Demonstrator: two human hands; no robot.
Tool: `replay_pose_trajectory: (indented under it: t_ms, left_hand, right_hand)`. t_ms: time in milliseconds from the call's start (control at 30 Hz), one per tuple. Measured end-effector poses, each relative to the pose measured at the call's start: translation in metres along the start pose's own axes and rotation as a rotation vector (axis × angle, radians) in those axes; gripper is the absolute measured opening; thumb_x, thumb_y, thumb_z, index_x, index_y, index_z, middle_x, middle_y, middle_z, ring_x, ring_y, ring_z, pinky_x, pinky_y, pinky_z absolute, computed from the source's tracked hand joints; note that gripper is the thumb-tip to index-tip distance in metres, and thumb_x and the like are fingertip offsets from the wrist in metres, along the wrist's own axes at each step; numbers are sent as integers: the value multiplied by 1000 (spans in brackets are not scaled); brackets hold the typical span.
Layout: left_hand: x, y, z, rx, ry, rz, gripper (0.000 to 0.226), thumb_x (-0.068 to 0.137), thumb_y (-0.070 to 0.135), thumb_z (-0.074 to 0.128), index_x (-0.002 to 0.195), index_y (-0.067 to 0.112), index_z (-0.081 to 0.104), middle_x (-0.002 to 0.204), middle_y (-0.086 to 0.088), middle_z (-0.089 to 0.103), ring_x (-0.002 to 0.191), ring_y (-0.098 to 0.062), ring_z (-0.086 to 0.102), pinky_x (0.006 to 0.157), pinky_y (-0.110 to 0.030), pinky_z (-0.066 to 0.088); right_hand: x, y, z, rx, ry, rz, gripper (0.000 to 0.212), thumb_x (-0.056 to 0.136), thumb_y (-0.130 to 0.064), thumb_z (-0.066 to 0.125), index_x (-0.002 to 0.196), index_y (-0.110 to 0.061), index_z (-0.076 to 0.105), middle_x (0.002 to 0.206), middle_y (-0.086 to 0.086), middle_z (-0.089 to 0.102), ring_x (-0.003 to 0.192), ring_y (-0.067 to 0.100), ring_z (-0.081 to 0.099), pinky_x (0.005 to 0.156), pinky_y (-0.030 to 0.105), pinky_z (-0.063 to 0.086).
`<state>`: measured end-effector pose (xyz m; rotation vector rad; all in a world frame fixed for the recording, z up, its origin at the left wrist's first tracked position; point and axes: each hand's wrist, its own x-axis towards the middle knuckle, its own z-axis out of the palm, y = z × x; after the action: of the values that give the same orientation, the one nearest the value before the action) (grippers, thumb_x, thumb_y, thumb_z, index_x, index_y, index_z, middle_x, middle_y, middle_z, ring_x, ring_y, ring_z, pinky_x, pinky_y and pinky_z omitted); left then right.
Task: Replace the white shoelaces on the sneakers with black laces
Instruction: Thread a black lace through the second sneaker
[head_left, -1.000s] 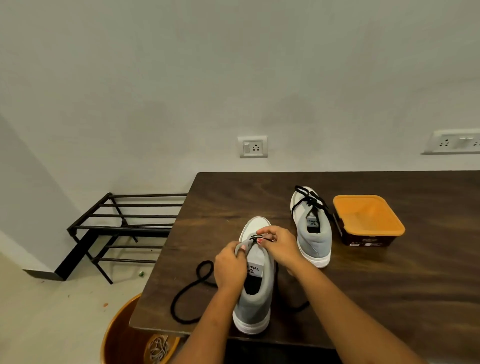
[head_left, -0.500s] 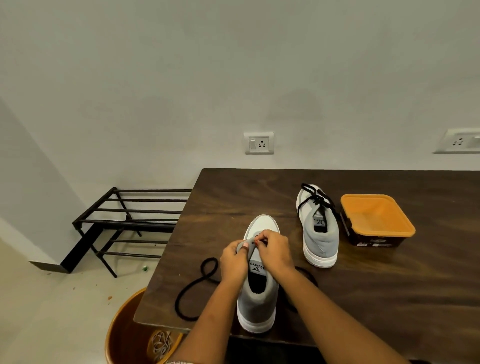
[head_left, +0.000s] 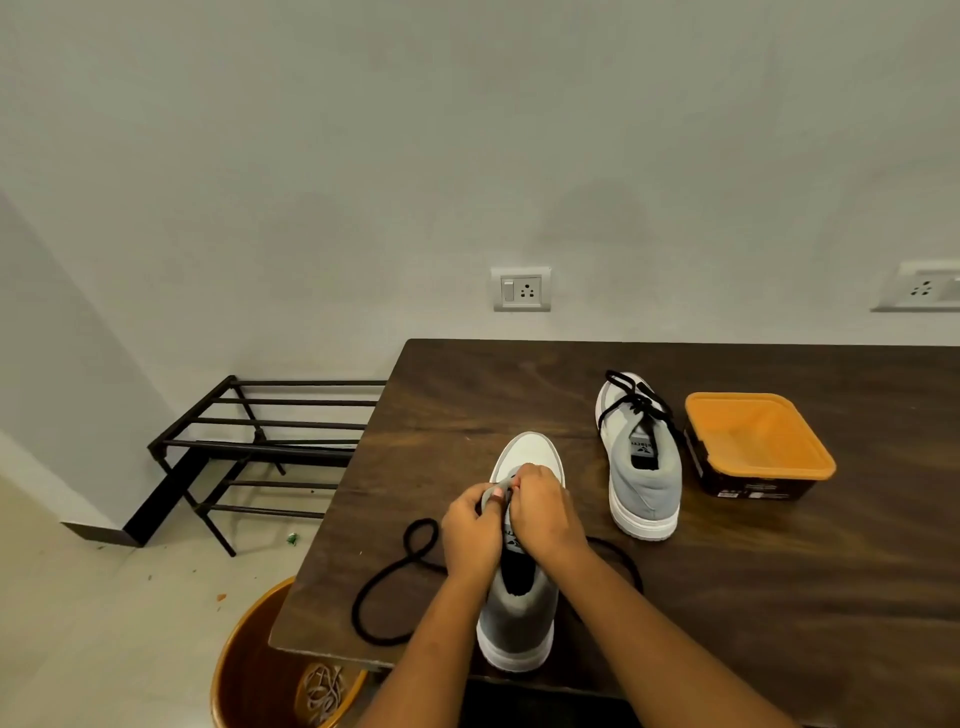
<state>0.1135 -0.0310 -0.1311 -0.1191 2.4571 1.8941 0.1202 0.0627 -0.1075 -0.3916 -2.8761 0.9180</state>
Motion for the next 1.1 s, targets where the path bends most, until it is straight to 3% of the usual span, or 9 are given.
replay_pose_trajectory:
  t_ms: [100, 233, 433, 533, 633, 733, 833, 1000, 1100]
  left_hand:
    - [0, -2, 0, 65, 33, 88, 21, 93, 30, 56, 75, 34, 67, 77, 9, 70, 76, -5, 65, 73, -31, 55]
    - [1, -5, 1, -1, 51, 38, 34, 97, 32, 48, 70, 26, 68, 70, 3, 67, 69, -12, 62, 66, -31, 51]
    - [9, -14, -1, 64, -95, 7, 23, 95, 23, 51, 101, 32, 71, 95, 9, 71, 91, -7, 65, 84, -32, 55]
    - [20, -12, -6, 165, -217, 8, 25, 88, 19, 58, 102, 35, 71, 98, 12, 71, 92, -6, 65, 86, -34, 55]
    - [28, -6, -8, 283, -208, 92, 20, 86, 14, 58, 92, 27, 72, 92, 6, 71, 86, -12, 66, 80, -34, 55]
    - [31, -1, -6, 422, -188, 168, 9, 87, 16, 57, 85, 20, 65, 91, 2, 65, 84, -17, 63, 74, -35, 53]
    - [28, 3, -3, 589, -226, 212, 9, 94, 21, 45, 89, 17, 53, 97, -1, 54, 83, -21, 56, 73, -38, 47]
    - [17, 4, -4, 464, -106, 203, 11, 94, 10, 38, 86, 15, 43, 95, -2, 48, 76, -15, 47, 67, -29, 36]
    - [16, 6, -5, 329, 30, 149, 15, 95, 4, 35, 88, 13, 44, 89, -4, 52, 79, -20, 50, 67, -31, 37]
  right_hand:
    - [-2, -1, 3, 20, 22, 35, 22, 98, -21, 43, 110, -10, 57, 116, 8, 56, 103, 25, 58, 84, 31, 45]
    - [0, 5, 9, 224, 76, 131, 12, 94, -12, 51, 89, -17, 62, 103, 1, 65, 93, 18, 60, 77, 25, 46]
    - [-1, 13, 10, 519, 126, 123, 23, 84, -1, 62, 83, -25, 61, 77, -8, 64, 76, 9, 63, 67, 16, 49]
    - [5, 18, 5, 530, 55, 83, 26, 81, -2, 65, 83, -27, 65, 76, -8, 67, 77, 6, 65, 67, 9, 47]
    - [9, 24, 2, 506, 1, 51, 22, 82, -4, 67, 84, -26, 69, 67, -3, 65, 73, 6, 64, 64, 2, 44]
    - [10, 26, 3, 487, -6, 32, 19, 83, -5, 66, 88, -22, 71, 69, 5, 67, 72, 10, 64, 65, 4, 44]
    - [13, 29, 5, 447, -19, 6, 20, 85, -5, 64, 92, -21, 72, 74, 1, 70, 76, 11, 65, 72, 11, 48]
    - [16, 29, 4, 397, -36, -16, 18, 85, -8, 65, 95, -20, 73, 65, -4, 62, 69, 9, 60, 66, 5, 42]
    - [16, 28, 3, 374, -57, -20, 15, 84, -10, 66, 92, -21, 72, 65, -3, 61, 71, 12, 61, 68, 8, 42]
